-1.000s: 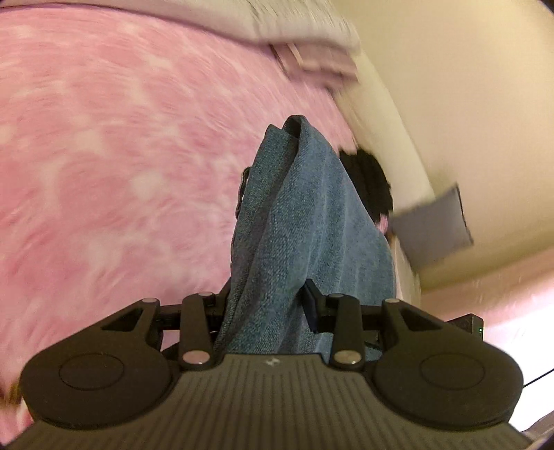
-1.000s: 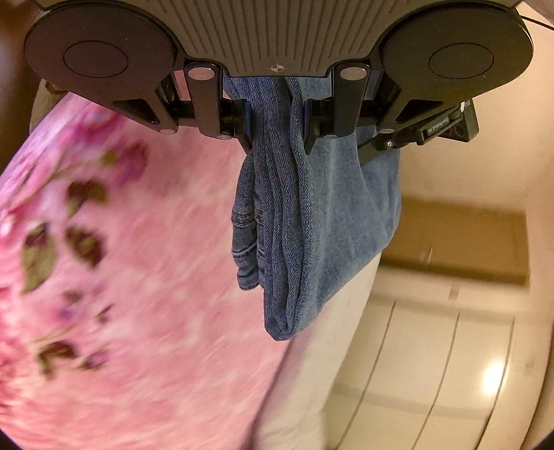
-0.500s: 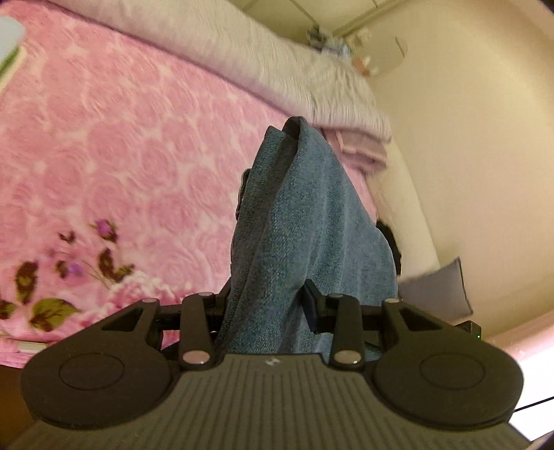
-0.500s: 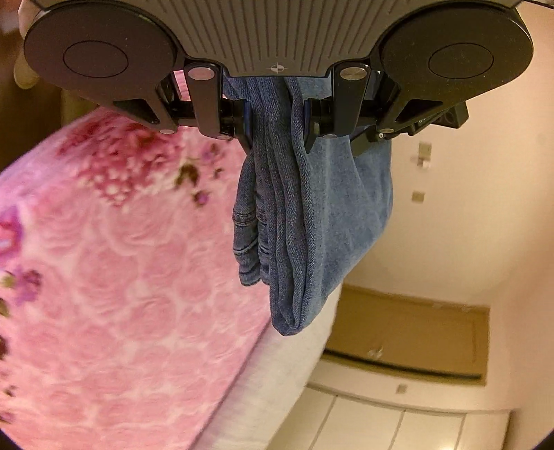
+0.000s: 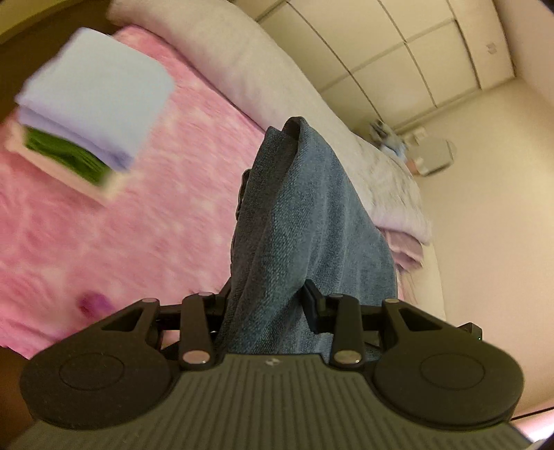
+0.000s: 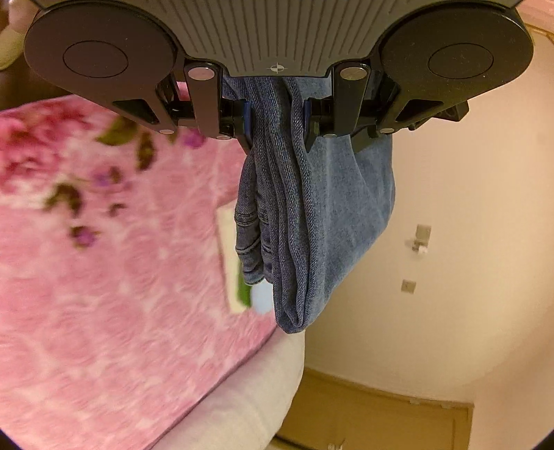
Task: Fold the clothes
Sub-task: 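Lift the folded jeans with both grippers and carry them toward the towel stack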
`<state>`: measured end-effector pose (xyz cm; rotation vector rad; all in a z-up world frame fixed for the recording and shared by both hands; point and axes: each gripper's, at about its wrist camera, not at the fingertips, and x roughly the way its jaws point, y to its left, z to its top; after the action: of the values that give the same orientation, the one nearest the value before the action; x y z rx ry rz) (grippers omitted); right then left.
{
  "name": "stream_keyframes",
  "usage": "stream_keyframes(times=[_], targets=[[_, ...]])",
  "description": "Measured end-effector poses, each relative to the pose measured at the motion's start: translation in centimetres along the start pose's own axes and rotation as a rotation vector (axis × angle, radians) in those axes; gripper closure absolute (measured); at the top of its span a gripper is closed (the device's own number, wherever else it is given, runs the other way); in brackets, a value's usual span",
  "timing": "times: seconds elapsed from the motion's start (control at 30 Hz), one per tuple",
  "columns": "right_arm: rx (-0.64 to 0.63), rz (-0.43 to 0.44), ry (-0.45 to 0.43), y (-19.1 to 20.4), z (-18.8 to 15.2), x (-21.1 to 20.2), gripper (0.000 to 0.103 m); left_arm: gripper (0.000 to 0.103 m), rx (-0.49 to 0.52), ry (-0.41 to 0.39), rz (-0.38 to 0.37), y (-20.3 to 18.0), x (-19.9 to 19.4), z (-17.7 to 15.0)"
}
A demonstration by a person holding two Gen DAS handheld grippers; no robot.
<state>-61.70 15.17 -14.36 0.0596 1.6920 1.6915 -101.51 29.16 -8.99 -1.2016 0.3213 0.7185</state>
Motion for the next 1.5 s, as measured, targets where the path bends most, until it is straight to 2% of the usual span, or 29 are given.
stream_keyframes(times=[0.1, 0.27, 0.43, 0.6, 0.77, 0.97, 1.2, 1.37, 1.5], targets=[[0.005, -0.001, 0.022, 2.6, 2.0, 5.7, 0.077, 0.071, -0.024, -0.017, 0.014, 3.4, -1.7, 4.4], [-0.022, -0.007, 0.013, 7.4, 7.2, 14.3, 0.077, 0.071, -0.060, -0.045, 0.035, 9.0, -4.3, 11.6], [-0.068, -0.011, -0.020, 11.2, 13.0, 21.7, 0.077, 0.071, -0.065, -0.053, 0.029, 12.1, -2.5, 17.5], [-0.093, -0.028, -0.032, 12.6, 18.1, 27.4, 0.077, 0.071, -0.069, -0.061, 0.023, 15.3, -0.6, 23.4], [-0.050, -0.058, 0.000, 10.7, 21.0, 31.5, 0.077, 0.071, -0.077, -0.064, 0.020, 18.4, 1.3, 28.9], [0.026, -0.109, 0.046, 7.3, 22.7, 35.0, 0.077, 0.071, -0.133, 0.001, 0.057, 22.1, 4.5, 28.8], [0.087, -0.182, 0.069, 4.3, 22.8, 36.9, 0.076, 0.069, -0.165, 0.054, 0.105, 25.2, 7.4, 28.4], [0.086, -0.324, 0.009, 3.7, 22.2, 38.3, 0.063, 0.065, -0.166, 0.067, 0.164, 26.8, 8.8, 28.3], [-0.026, -0.398, -0.083, 5.5, 21.6, 37.0, 0.062, 0.063, -0.114, 0.009, 0.246, 25.9, 6.5, 28.5]])
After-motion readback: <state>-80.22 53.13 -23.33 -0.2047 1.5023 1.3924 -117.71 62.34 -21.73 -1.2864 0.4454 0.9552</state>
